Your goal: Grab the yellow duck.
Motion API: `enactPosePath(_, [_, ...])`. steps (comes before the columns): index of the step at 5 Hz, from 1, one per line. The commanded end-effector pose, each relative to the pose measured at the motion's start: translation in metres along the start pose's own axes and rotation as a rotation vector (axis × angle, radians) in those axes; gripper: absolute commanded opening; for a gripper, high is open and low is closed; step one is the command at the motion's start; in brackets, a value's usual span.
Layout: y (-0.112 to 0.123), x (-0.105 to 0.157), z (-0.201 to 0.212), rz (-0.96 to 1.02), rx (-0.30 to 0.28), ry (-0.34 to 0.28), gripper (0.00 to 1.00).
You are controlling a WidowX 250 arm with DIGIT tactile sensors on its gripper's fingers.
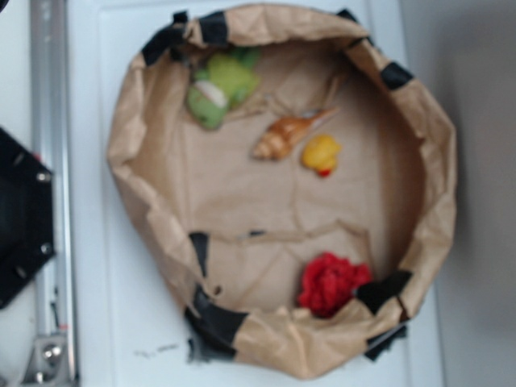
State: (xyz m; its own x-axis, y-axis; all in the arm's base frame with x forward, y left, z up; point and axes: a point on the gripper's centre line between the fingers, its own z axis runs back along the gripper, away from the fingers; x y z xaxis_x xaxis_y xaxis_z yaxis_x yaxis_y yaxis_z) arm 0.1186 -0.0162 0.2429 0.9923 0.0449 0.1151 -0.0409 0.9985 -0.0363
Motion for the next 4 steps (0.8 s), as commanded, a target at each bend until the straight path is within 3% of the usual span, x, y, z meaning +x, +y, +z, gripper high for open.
enactPosePath(1, [0.000, 0.000, 0.000, 0.000, 0.000, 0.000, 1.00])
enactPosePath(2, [0.021, 0.034, -0.036, -0.105, 0.119, 0.027, 1.00])
enactPosePath(3, [0.042, 0.071, -0.057, -0.209, 0.198, -0.053, 1.00])
enactPosePath(4, [0.069, 0.102, -0.090, -0.230, 0.196, -0.075, 1.00])
